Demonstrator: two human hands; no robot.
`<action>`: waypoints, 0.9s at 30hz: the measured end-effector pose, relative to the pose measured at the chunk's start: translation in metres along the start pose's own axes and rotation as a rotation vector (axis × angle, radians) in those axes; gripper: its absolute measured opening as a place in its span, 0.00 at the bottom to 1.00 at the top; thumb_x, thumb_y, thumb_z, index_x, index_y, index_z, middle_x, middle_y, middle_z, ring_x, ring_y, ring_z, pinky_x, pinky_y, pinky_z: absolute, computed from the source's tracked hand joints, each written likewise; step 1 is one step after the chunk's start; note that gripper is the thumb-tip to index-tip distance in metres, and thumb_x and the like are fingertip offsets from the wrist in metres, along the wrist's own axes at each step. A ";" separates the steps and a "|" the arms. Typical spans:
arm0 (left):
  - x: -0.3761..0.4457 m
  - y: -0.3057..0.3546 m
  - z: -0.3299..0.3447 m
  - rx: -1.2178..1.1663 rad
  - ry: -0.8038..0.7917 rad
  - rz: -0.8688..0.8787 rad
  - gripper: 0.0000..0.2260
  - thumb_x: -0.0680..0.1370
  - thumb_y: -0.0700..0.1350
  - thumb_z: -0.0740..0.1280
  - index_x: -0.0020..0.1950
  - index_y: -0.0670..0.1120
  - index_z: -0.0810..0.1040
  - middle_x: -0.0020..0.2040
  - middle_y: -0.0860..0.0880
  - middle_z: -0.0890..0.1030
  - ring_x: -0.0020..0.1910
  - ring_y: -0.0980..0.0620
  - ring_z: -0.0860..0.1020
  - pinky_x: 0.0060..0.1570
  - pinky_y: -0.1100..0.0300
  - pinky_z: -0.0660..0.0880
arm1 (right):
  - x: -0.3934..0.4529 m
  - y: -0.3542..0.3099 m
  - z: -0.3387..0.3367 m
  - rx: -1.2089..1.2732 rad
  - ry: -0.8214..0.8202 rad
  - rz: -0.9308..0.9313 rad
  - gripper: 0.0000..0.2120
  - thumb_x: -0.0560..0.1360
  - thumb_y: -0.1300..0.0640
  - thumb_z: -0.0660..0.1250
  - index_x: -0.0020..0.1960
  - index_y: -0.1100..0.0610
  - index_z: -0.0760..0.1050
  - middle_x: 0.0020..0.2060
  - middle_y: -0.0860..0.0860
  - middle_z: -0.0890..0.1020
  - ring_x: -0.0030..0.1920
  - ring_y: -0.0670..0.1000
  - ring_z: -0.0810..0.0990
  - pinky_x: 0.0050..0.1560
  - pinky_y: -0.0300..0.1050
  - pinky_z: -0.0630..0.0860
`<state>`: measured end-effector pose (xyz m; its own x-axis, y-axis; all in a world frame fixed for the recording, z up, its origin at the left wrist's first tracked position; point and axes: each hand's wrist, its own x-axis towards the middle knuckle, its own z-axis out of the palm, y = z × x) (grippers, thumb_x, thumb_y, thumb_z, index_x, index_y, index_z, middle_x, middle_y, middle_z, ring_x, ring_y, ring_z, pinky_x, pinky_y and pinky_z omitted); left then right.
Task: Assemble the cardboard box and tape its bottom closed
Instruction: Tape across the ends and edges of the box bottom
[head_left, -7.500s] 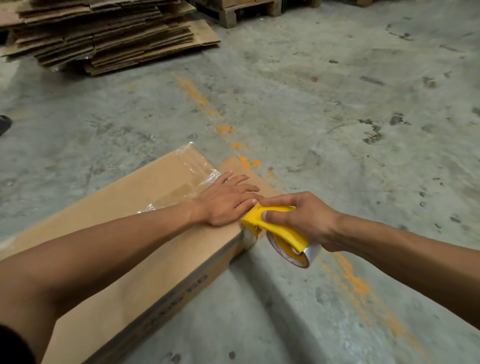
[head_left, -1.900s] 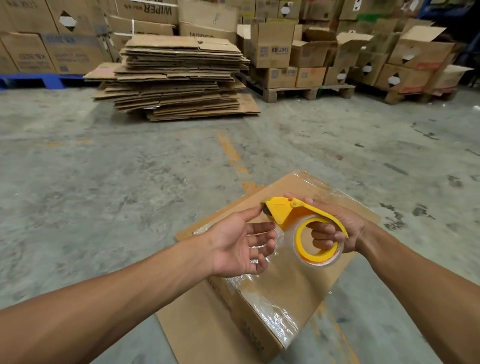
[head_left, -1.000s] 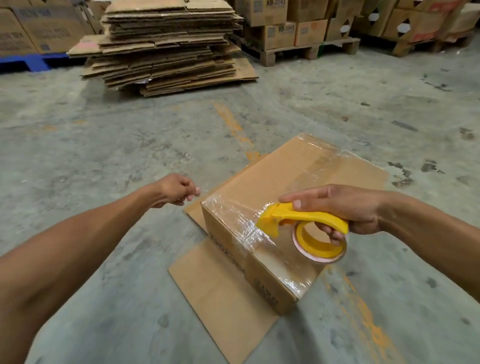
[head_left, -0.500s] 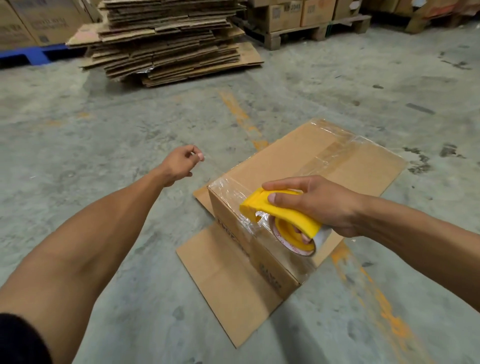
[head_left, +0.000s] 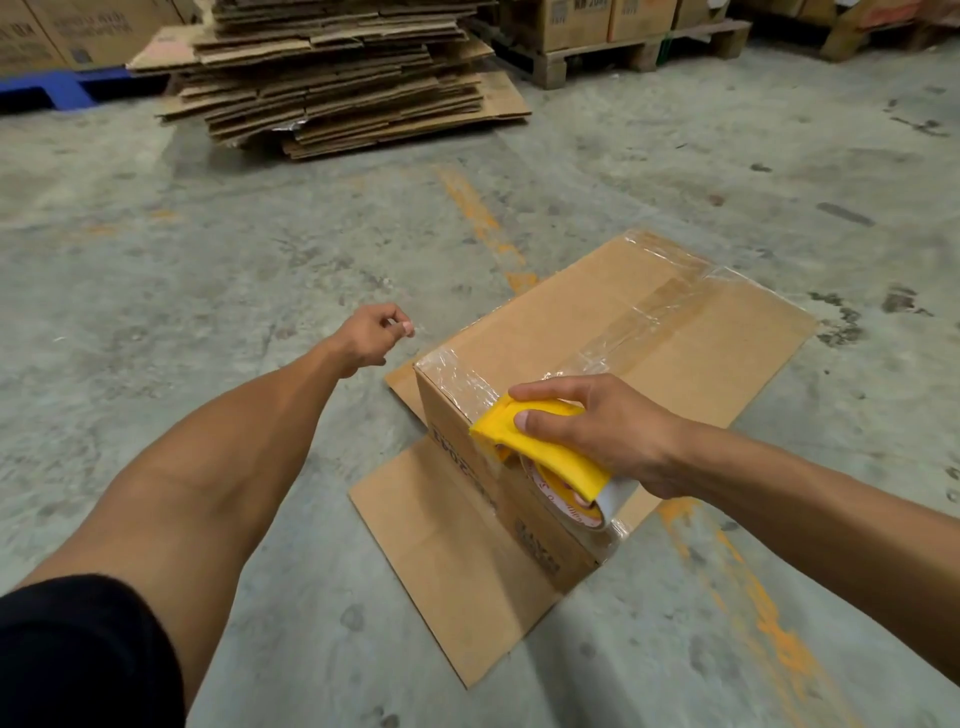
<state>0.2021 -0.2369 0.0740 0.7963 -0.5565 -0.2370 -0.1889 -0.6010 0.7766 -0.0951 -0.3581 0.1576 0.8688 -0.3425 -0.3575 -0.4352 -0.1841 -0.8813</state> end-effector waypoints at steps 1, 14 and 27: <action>0.001 -0.001 0.001 0.000 -0.006 0.000 0.09 0.81 0.45 0.63 0.54 0.40 0.78 0.40 0.48 0.71 0.40 0.52 0.71 0.52 0.49 0.74 | 0.000 0.001 0.000 -0.008 -0.004 -0.003 0.16 0.74 0.50 0.71 0.62 0.46 0.79 0.50 0.45 0.81 0.37 0.40 0.79 0.31 0.28 0.75; -0.008 -0.025 0.026 -0.159 -0.196 -0.278 0.12 0.82 0.43 0.59 0.62 0.57 0.73 0.53 0.46 0.73 0.38 0.52 0.68 0.48 0.49 0.79 | 0.007 0.014 0.003 -0.087 -0.024 -0.031 0.16 0.74 0.49 0.71 0.62 0.44 0.79 0.55 0.42 0.80 0.46 0.42 0.79 0.41 0.30 0.76; -0.035 -0.024 0.015 0.219 0.239 0.458 0.21 0.84 0.50 0.51 0.76 0.45 0.65 0.74 0.46 0.69 0.74 0.50 0.65 0.74 0.50 0.61 | 0.009 0.024 -0.002 -0.096 -0.016 0.010 0.15 0.74 0.47 0.72 0.60 0.43 0.80 0.53 0.42 0.80 0.44 0.41 0.79 0.41 0.32 0.77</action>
<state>0.1707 -0.2119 0.0553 0.7085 -0.6582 0.2545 -0.6404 -0.4481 0.6238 -0.0980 -0.3672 0.1339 0.8676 -0.3305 -0.3714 -0.4638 -0.2689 -0.8442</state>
